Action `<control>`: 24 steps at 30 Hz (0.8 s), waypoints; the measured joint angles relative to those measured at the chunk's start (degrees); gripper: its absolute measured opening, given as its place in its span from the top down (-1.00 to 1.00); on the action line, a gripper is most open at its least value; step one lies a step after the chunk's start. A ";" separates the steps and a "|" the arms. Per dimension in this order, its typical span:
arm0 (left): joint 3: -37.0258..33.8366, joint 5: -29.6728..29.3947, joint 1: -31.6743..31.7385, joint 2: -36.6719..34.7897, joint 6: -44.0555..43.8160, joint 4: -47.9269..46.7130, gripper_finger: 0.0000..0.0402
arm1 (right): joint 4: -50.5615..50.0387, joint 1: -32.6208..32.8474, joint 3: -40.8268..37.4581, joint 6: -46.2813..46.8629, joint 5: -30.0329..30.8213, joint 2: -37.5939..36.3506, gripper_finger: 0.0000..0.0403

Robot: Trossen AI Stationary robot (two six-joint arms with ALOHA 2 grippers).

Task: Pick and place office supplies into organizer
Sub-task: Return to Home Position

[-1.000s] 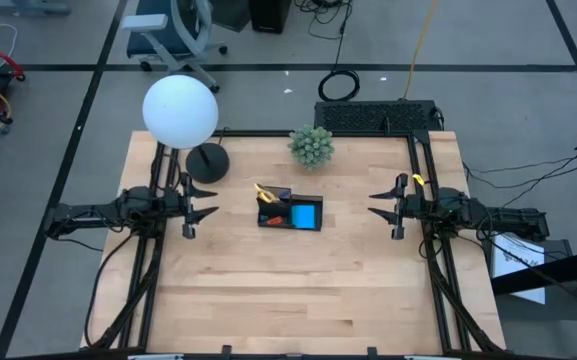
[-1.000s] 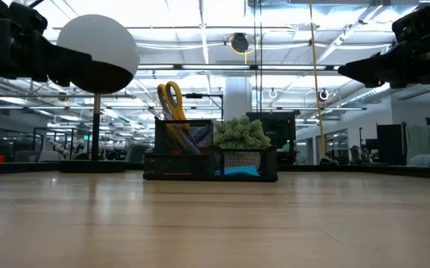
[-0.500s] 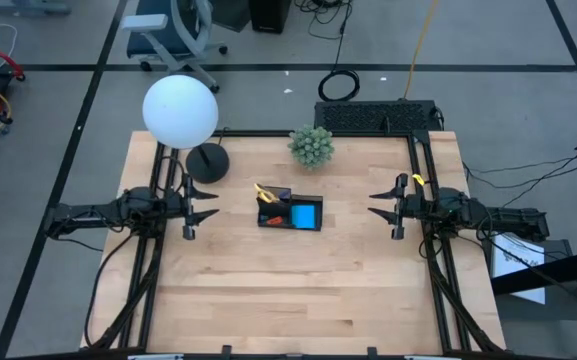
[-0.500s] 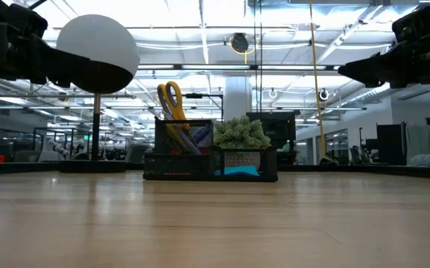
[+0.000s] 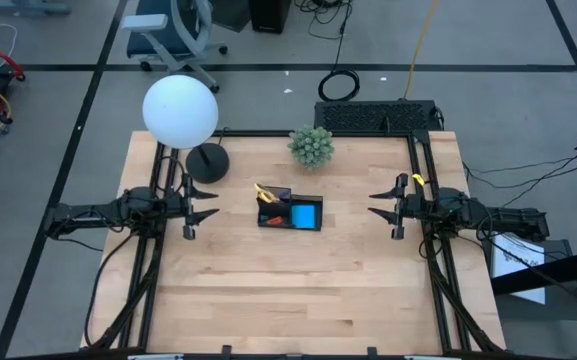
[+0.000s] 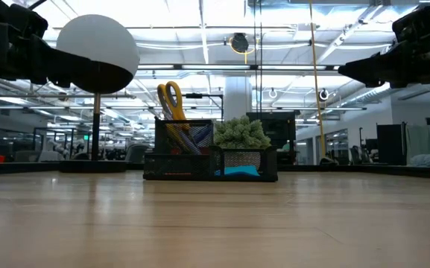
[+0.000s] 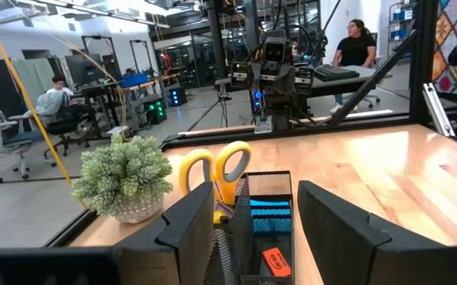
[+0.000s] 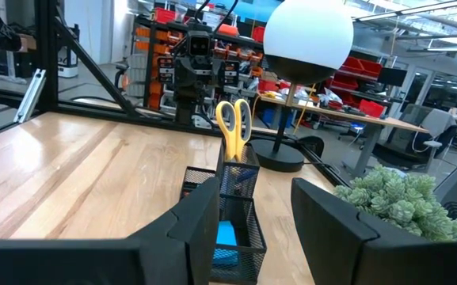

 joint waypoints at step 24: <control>-0.02 -0.09 0.00 0.00 -0.09 -0.04 0.05 | 1.11 -0.02 0.00 -0.64 -0.04 -0.01 0.24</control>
